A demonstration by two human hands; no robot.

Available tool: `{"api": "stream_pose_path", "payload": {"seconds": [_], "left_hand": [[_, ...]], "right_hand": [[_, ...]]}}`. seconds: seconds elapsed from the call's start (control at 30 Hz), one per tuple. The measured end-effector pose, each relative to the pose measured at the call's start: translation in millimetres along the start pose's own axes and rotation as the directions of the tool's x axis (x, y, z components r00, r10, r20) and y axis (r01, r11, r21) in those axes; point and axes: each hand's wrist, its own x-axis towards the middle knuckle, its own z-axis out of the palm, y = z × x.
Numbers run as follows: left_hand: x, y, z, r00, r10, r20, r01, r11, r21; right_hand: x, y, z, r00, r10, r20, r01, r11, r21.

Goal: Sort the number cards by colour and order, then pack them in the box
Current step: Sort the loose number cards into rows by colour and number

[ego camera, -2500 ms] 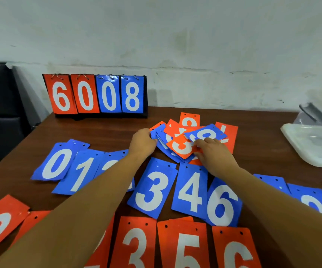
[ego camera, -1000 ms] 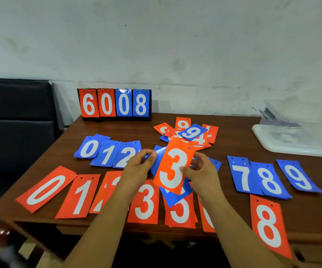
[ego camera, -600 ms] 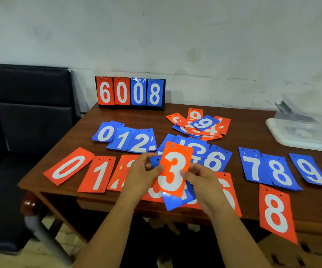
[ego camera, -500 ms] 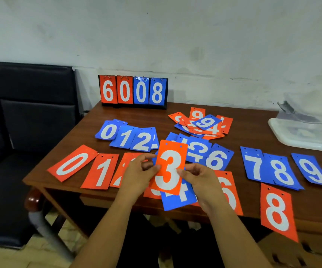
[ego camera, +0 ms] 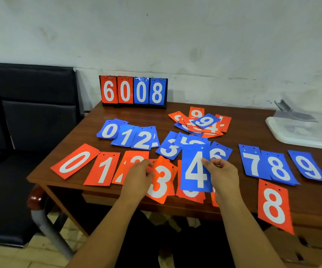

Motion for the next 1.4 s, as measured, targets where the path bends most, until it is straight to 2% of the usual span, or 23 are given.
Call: {"api": "stream_pose_path", "payload": {"seconds": [0.13,0.27,0.3,0.37,0.43,0.47,0.53,0.63,0.7,0.77,0.83,0.93,1.03,1.17,1.27,1.33,1.4], "left_hand": [[0,-3,10,1.0,-0.012,0.003,0.011,0.988,0.151],[-2,0,11,0.995,0.053,-0.088,-0.031,0.97,0.241],[-3,4,10,0.991,0.051,-0.122,-0.029,0.983,0.182],[-6,19,6,0.995,0.005,-0.102,-0.014,0.997,-0.079],[-8,39,5,0.996,-0.021,0.084,0.053,0.915,-0.401],[-9,47,6,0.983,-0.016,0.182,0.105,0.863,-0.495],[-6,56,11,0.968,-0.008,0.249,0.145,0.832,-0.536],[10,56,14,0.985,-0.087,0.15,0.151,0.856,-0.494],[22,54,7,0.985,-0.156,0.069,0.169,0.844,-0.508],[40,49,-2,0.978,-0.21,0.009,0.183,0.828,-0.53],[57,46,-10,0.963,-0.267,-0.039,0.213,0.84,-0.498],[77,45,-12,0.951,-0.302,-0.073,0.243,0.869,-0.43],[89,44,-8,0.945,-0.317,-0.084,0.246,0.854,-0.458],[97,38,0,0.945,-0.323,-0.055,0.252,0.823,-0.509],[99,34,4,0.941,-0.336,-0.047,0.258,0.799,-0.543],[101,32,5,0.934,-0.353,-0.054,0.262,0.78,-0.568],[102,31,5,0.928,-0.367,-0.067,0.262,0.768,-0.584]], "right_hand": [[-1,5,-6,1.0,0.012,-0.007,-0.012,1.0,-0.002],[-1,10,-10,1.0,0.01,-0.014,-0.01,0.999,-0.038],[-2,10,-11,1.0,0.011,-0.006,-0.012,0.999,-0.04],[-2,10,-9,1.0,0.013,0.022,-0.012,0.999,-0.039],[-2,9,-1,0.998,0.016,0.064,-0.014,0.999,-0.034],[-3,9,5,0.996,0.016,0.087,-0.014,1.0,-0.021],[-5,7,16,0.991,0.005,0.135,-0.005,1.0,0.0],[0,3,22,0.982,-0.018,0.187,0.017,1.0,0.007],[12,-1,20,0.98,-0.08,0.183,0.095,0.992,-0.077],[38,-2,17,0.966,-0.193,0.171,0.237,0.926,-0.294],[66,-5,17,0.94,-0.276,0.199,0.339,0.804,-0.488],[105,-7,23,0.888,-0.363,0.283,0.458,0.626,-0.631],[132,-12,31,0.854,-0.381,0.354,0.515,0.522,-0.68],[159,-15,37,0.835,-0.287,0.469,0.548,0.373,-0.748],[171,-16,36,0.822,-0.304,0.482,0.555,0.236,-0.797],[176,-18,36,0.825,-0.353,0.442,0.534,0.226,-0.815],[178,-20,34,0.813,-0.43,0.392,0.534,0.283,-0.797]]}}
